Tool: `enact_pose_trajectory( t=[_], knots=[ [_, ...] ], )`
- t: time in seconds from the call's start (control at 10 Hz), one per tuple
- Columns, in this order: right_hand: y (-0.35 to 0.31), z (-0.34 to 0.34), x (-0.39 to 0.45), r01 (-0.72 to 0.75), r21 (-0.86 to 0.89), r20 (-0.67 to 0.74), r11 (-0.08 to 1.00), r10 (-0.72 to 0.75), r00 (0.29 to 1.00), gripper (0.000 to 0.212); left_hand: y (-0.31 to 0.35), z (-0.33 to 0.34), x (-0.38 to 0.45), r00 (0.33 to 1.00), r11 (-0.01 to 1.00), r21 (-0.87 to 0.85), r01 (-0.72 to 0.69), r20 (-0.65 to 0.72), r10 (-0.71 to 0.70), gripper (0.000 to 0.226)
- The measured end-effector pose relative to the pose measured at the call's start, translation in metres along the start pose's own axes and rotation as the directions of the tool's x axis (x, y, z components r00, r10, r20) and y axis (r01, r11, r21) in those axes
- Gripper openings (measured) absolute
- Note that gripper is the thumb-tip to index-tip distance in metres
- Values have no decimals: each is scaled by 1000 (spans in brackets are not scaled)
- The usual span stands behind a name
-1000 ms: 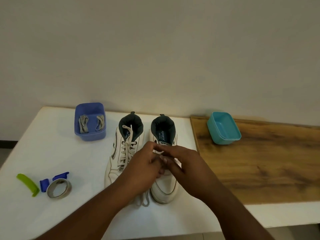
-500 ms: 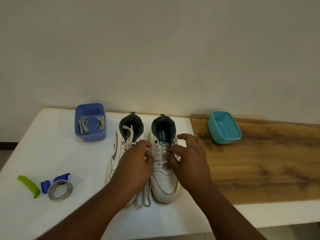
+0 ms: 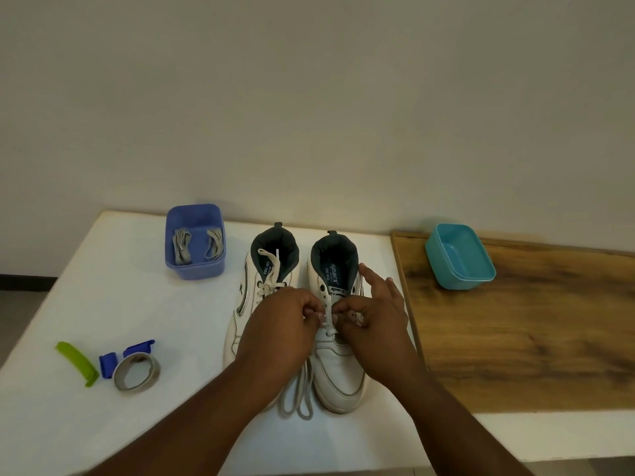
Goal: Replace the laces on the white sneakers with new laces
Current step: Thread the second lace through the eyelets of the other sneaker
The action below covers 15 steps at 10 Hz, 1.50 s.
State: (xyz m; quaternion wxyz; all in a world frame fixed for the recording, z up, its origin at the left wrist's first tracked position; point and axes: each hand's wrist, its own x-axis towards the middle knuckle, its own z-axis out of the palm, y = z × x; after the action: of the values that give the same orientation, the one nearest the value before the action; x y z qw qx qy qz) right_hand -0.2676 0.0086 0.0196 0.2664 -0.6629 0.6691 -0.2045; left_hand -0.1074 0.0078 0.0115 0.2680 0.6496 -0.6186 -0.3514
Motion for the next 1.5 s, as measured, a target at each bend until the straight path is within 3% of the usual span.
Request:
enact_pose_trajectory(
  t=[0.2, 0.3, 0.4, 0.5, 0.6, 0.7, 0.8, 0.9, 1.0, 1.1, 1.2, 1.3, 1.4, 1.5],
  knots=[
    [-4, 1, -3, 1, 14, 23, 1000, -1, 1000, 33, -6, 3, 5, 1000, 1000, 21, 8, 6, -8, 12],
    [-6, -4, -5, 2, -59, 83, 998, 3, 997, 23, -5, 8, 8, 992, 975, 220, 17, 118, -44, 26],
    [-5, -11, -5, 33, -181, 139, 983, -8, 990, 37, 3, -4, -5, 994, 936, 336, -109, 39, 102, 12],
    [-3, -19, -5, 41, -211, 178, 977, -3, 984, 48, 12, -18, -12, 978, 922, 356, -155, -77, 194, 18],
    [-3, -19, -8, 48, -195, 210, 980, -6, 978, 58, 34, -38, -12, 968, 939, -337, -65, -248, -22, 16],
    [-4, -16, -10, 54, -205, 196, 977, -13, 980, 58, 57, -59, -11, 984, 88, -995, 49, 33, -173, 26],
    [-5, -17, -10, 50, -222, 185, 974, -8, 983, 56, 52, -68, -9, 979, 553, -831, -70, -165, -122, 26],
    [-7, -17, -8, 44, -239, 181, 970, 0, 983, 59, 27, -46, -9, 954, 938, 237, -255, -95, 284, 14],
    [-8, -16, -8, 43, -258, 179, 965, 4, 984, 61, -3, -16, -4, 983, 907, 391, -155, 149, 104, 27],
    [-7, -17, -8, 36, -266, 175, 963, 11, 985, 61, -7, -22, 5, 983, 914, 362, -181, 82, 163, 23],
    [-5, -18, -8, 35, -279, 173, 960, 14, 985, 61, 3, -41, 6, 941, 898, 367, -241, -137, 309, 17],
    [-4, -18, -9, 38, -285, 171, 958, 12, 985, 61, 23, -62, 3, 805, 966, -141, -218, -586, 96, 17],
    [-4, -20, -10, 37, -274, 175, 961, 12, 984, 60, 32, -89, 6, 641, 464, -748, -476, -655, -400, 18],
    [-5, -21, -11, 38, -276, 173, 960, 10, 985, 59, 30, -84, 5, 768, 206, -903, -376, -428, -477, 15]
  ],
)
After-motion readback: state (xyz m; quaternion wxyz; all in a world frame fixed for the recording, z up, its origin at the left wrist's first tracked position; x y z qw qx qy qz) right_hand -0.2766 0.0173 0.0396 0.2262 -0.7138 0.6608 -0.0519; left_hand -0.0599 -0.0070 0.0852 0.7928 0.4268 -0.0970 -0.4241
